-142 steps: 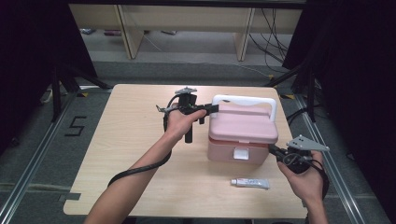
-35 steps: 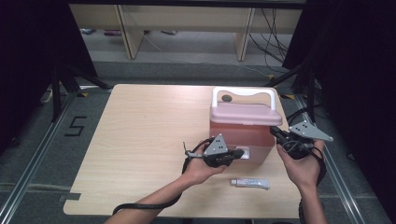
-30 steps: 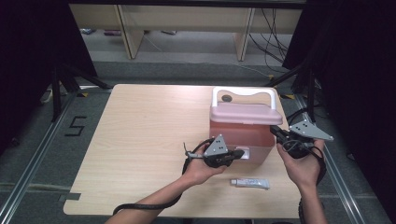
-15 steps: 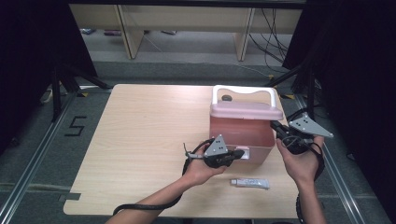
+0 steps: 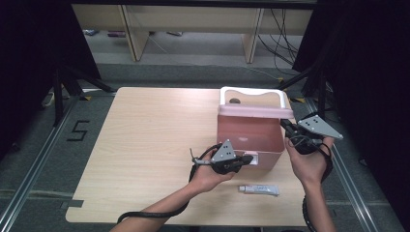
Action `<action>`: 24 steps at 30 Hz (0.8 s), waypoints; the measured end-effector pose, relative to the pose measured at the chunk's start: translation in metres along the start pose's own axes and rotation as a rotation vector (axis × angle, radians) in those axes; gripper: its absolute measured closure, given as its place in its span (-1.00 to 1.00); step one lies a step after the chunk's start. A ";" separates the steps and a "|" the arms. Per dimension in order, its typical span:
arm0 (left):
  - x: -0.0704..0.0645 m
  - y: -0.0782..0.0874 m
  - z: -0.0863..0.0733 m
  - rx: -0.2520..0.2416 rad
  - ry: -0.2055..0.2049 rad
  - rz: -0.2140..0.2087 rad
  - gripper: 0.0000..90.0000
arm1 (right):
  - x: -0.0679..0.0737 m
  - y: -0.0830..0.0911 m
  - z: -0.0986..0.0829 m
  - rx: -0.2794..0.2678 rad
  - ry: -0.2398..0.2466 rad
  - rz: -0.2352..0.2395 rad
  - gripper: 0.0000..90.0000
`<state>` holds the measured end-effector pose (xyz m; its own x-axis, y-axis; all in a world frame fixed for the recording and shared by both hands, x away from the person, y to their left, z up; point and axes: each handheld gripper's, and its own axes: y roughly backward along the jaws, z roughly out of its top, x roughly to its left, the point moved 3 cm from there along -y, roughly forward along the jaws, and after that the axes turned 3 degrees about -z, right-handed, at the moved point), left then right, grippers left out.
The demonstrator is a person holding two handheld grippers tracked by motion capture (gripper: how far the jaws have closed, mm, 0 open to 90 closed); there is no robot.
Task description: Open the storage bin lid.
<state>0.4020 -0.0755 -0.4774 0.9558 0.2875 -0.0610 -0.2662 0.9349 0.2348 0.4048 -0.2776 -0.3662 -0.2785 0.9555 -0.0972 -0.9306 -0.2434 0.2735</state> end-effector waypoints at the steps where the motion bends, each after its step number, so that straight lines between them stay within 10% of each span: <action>1: 0.000 0.000 0.000 -0.001 0.002 0.000 0.99 | 0.000 0.000 0.001 -0.005 0.005 -0.003 1.00; 24: 0.000 0.000 0.000 -0.003 0.006 0.002 0.99 | -0.006 -0.016 0.019 -0.053 0.007 -0.041 1.00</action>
<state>0.4018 -0.0758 -0.4775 0.9544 0.2908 -0.0666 -0.2687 0.9349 0.2317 0.4260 -0.2759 -0.3517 -0.2418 0.9636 -0.1138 -0.9523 -0.2132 0.2185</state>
